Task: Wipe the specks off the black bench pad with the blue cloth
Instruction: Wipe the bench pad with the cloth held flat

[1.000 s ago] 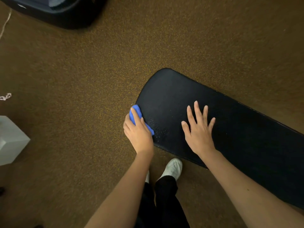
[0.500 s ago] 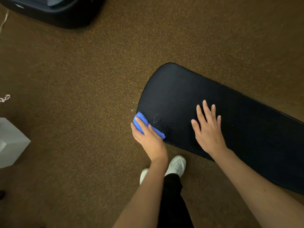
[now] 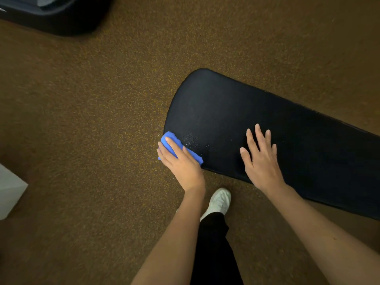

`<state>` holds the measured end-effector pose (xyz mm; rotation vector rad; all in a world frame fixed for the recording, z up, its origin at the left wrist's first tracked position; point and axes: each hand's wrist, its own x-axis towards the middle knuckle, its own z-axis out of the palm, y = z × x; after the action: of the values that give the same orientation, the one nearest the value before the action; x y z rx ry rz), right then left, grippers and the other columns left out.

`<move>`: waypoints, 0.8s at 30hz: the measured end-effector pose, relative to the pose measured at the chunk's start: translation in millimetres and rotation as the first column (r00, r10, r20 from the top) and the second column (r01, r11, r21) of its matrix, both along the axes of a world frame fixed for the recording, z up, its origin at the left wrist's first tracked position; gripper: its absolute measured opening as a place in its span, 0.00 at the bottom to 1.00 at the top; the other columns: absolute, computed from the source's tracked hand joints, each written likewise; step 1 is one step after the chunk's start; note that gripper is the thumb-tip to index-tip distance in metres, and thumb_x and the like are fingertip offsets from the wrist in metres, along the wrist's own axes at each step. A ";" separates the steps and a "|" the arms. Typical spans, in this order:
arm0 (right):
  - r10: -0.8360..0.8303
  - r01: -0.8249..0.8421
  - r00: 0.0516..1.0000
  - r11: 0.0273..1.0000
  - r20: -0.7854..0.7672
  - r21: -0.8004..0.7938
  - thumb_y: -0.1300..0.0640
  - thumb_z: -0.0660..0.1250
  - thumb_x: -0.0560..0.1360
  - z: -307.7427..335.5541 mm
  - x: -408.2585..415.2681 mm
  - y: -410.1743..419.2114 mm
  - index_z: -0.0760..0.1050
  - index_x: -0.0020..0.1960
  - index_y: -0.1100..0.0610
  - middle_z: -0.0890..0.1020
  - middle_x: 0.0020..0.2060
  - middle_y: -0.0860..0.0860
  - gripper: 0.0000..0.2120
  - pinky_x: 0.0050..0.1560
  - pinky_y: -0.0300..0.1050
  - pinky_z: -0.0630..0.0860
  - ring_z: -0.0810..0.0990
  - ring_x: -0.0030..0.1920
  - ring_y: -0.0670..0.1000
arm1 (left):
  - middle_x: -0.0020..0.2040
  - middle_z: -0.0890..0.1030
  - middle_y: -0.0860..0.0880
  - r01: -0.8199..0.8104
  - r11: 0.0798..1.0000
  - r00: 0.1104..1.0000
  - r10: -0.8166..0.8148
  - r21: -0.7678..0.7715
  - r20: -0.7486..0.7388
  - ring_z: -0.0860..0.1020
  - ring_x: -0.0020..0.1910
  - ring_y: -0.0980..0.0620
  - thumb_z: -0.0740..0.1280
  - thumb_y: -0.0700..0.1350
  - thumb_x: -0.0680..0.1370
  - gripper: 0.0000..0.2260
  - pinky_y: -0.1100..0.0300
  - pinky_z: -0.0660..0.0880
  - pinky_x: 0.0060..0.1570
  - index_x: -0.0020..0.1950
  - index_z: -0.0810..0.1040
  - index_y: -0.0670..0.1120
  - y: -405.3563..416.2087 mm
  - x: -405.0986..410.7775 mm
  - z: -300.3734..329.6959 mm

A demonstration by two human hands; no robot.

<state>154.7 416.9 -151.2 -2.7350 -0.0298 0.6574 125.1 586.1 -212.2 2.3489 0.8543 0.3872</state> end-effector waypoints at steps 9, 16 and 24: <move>-0.044 0.045 0.999 0.998 0.023 -0.042 0.47 0.47 0.80 -6.6 -28.4 -5.9 0.47 0.76 0.52 0.44 0.76 0.50 0.27 0.72 0.59 0.42 0.38 0.75 0.54 | 0.71 0.63 0.33 0.508 0.834 0.861 -0.485 0.217 -0.149 0.59 0.71 0.35 0.53 0.44 0.79 0.21 0.36 0.59 0.65 0.72 0.60 0.40 -6.6 -24.5 -1.2; -0.093 0.094 0.995 0.995 0.046 -0.036 0.46 0.48 0.79 -8.1 -29.2 -0.3 0.47 0.76 0.53 0.44 0.76 0.51 0.27 0.71 0.60 0.41 0.38 0.75 0.56 | 0.67 0.69 0.34 0.412 0.884 0.909 -0.382 0.221 -0.169 0.68 0.66 0.35 0.54 0.43 0.78 0.19 0.37 0.67 0.60 0.68 0.68 0.39 20.7 18.8 9.1; -0.129 0.130 0.991 0.991 0.026 -0.043 0.48 0.49 0.80 -0.9 -28.8 -5.5 0.47 0.76 0.52 0.42 0.76 0.51 0.27 0.73 0.59 0.42 0.36 0.74 0.55 | 0.69 0.68 0.35 0.690 0.664 0.723 -0.643 0.287 -0.253 0.66 0.68 0.37 0.67 0.40 0.73 0.26 0.35 0.63 0.63 0.70 0.64 0.39 20.1 9.1 15.8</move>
<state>126.0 411.4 -152.2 -2.7589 0.1583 0.5972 134.2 606.2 -196.3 2.8499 -0.1115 0.0701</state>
